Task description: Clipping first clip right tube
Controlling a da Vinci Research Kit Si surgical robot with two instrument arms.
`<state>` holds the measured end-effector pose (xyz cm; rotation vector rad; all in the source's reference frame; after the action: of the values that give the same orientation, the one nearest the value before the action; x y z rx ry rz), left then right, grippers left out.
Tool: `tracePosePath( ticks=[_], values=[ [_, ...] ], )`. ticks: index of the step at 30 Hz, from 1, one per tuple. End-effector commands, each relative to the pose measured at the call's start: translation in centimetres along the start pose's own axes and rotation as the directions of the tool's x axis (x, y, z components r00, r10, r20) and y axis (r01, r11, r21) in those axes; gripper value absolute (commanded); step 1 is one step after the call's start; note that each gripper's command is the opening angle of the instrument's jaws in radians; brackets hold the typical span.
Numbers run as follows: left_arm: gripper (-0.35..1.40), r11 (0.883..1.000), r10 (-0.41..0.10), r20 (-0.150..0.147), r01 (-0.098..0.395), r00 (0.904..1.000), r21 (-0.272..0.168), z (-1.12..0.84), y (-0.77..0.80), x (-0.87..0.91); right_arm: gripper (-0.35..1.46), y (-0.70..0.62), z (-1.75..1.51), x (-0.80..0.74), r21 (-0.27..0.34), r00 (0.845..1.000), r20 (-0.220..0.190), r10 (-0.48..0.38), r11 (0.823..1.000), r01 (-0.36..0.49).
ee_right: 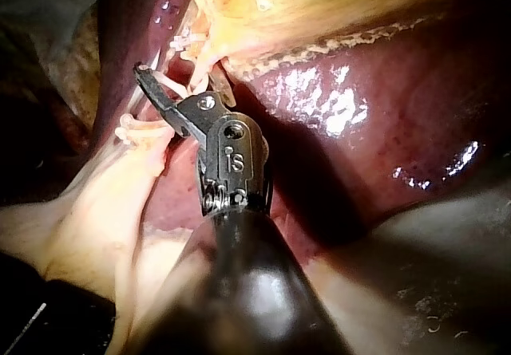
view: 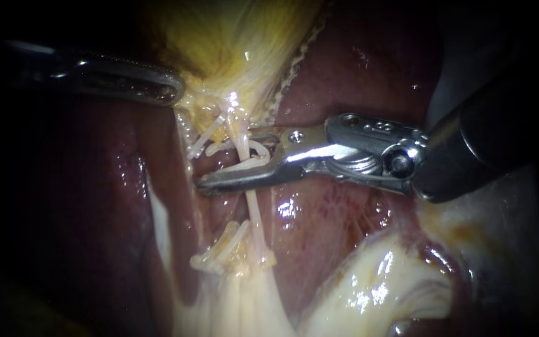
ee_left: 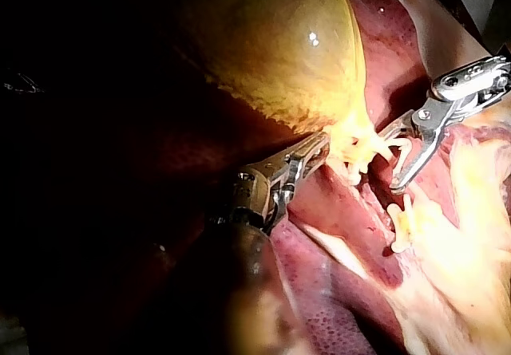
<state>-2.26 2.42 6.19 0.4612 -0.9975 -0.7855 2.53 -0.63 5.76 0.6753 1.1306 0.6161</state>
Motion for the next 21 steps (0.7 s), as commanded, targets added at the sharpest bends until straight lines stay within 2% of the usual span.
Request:
tracePosePath(
  ticks=[1,6,16,21],
  values=[
    [-0.35,1.0,0.001,0.0,-0.001,1.0,0.0,0.0,0.0,0.0,0.49,0.0,0.01,-0.01,0.021,1.0,0.01,-0.001,1.0,0.001],
    [-0.35,1.0,0.001,0.0,-0.001,1.0,0.001,0.0,0.0,0.0,0.49,-0.1,0.0,-0.09,0.055,1.0,0.029,0.006,0.998,-0.007],
    [-0.35,1.0,0.001,0.0,-0.001,1.0,0.001,-0.01,0.0,0.0,0.45,-0.46,-0.01,-0.26,0.15,0.992,0.1,0.081,0.984,-0.096],
    [-0.35,1.0,0.001,0.0,-0.001,1.0,0.001,-0.01,0.0,0.0,0.43,-0.55,0.02,-0.34,0.174,0.99,0.119,0.079,0.98,-0.099]
  ],
)
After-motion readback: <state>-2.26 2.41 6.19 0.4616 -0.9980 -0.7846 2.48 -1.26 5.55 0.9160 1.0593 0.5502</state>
